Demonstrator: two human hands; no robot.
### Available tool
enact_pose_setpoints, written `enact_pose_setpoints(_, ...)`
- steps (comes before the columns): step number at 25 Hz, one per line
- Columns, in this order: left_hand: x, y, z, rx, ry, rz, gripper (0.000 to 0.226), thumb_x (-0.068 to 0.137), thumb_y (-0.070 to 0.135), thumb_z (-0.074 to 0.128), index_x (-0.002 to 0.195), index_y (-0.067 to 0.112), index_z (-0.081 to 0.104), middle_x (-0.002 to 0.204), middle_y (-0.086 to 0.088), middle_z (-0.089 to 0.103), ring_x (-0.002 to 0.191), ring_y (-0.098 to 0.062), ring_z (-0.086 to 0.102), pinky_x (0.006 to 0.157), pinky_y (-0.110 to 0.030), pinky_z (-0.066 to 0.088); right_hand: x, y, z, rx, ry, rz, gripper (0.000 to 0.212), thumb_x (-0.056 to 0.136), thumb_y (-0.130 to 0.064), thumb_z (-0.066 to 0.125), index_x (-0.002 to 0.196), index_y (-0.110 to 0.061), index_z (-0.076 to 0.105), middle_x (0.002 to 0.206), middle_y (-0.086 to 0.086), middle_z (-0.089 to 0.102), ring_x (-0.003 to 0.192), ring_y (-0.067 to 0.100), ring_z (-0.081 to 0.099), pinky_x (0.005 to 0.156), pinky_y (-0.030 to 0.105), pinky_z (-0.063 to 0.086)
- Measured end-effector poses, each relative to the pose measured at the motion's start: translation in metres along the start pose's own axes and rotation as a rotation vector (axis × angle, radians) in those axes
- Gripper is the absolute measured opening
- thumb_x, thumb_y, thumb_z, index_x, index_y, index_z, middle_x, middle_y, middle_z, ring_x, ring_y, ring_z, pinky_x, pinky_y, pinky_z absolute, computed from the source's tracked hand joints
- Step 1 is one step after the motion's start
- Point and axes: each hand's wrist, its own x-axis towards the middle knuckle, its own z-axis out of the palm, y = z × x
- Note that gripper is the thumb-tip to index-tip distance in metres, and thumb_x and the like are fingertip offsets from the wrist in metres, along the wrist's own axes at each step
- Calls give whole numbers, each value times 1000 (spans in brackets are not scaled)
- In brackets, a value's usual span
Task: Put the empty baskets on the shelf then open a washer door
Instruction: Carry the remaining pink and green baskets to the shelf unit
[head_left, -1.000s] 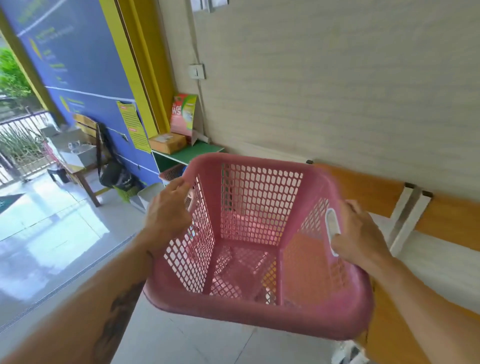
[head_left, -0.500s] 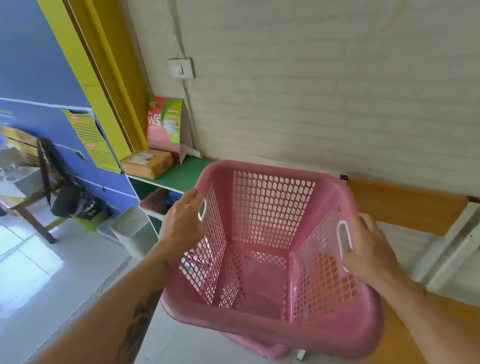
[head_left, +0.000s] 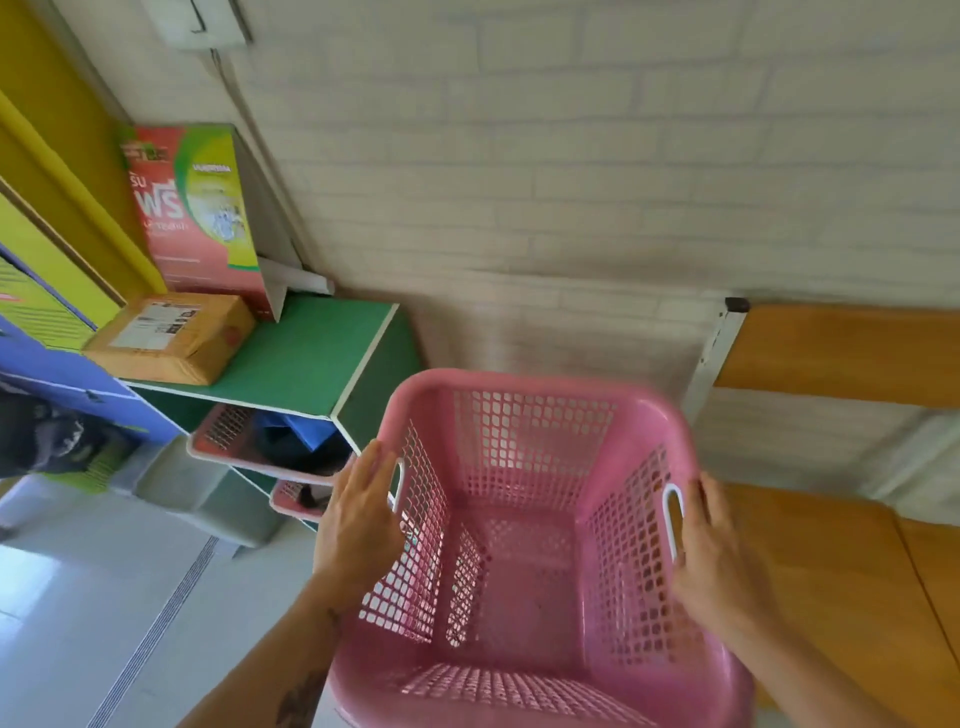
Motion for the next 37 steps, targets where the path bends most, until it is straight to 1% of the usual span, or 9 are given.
enact_pose_setpoints(2,6,-16,40,0,-53,-1,77,69,-11,59,141,10,45,149,-12,41,134,-35,37,105,-53,42,14,6,31,-34,-66,52,102,65,2,75,150,-6,19,153,14,22,115,33,54,52,15,46)
enact_pose_setpoints(8,23,-48,149,9,-203,90,87,53,-19,58,137,0,45,140,-22,45,121,-36,38,91,-55,47,29,28,124,-194,-198,153,100,60,1,79,145,-2,27,148,22,26,117,39,47,60,32,59)
enact_pose_setpoints(11,22,-70,191,10,-324,57,100,52,-17,56,143,13,29,144,-17,34,118,-43,43,80,-53,50,35,29,166,-253,-270,187,110,52,-4,87,145,-1,28,143,23,29,114,38,47,60,34,60)
enact_pose_setpoints(14,13,-85,218,-11,-374,103,106,42,-17,62,138,14,29,137,-10,30,122,-39,40,82,-52,49,36,25,194,-269,-365,242,119,51,-13,92,148,-3,23,147,24,23,116,37,45,71,37,60)
enact_pose_setpoints(16,13,-86,219,-52,-488,19,103,52,-11,65,143,21,29,136,-9,33,114,-38,46,80,-48,52,31,23,196,-251,-388,250,117,56,-15,90,149,-9,19,150,22,21,116,34,48,77,34,59)
enact_pose_setpoints(19,20,-79,201,-128,-623,-178,75,67,1,64,138,18,45,134,-8,45,112,-34,56,87,-42,51,24,17,179,-106,-370,257,96,72,-9,76,150,-18,21,147,14,30,119,28,50,80,28,56)
enact_pose_setpoints(23,35,-48,145,-223,-624,-195,43,82,5,53,121,18,63,123,-5,59,104,-21,57,85,-34,50,8,-3,127,35,-265,321,67,90,-23,58,149,-19,28,142,5,40,123,21,50,95,33,47)
enact_pose_setpoints(30,39,40,47,-417,-702,83,45,84,5,49,124,22,62,119,5,65,102,-11,62,100,-34,50,-63,-38,12,185,-161,413,56,92,-27,52,145,-14,37,150,4,37,135,20,40,111,38,36)
enact_pose_setpoints(37,-14,216,-1,-479,-742,464,39,88,5,51,122,19,63,116,-1,68,99,-17,65,80,-21,52,-193,18,-82,274,41,550,52,89,-33,55,138,-19,45,140,-3,44,121,16,48,99,32,41)
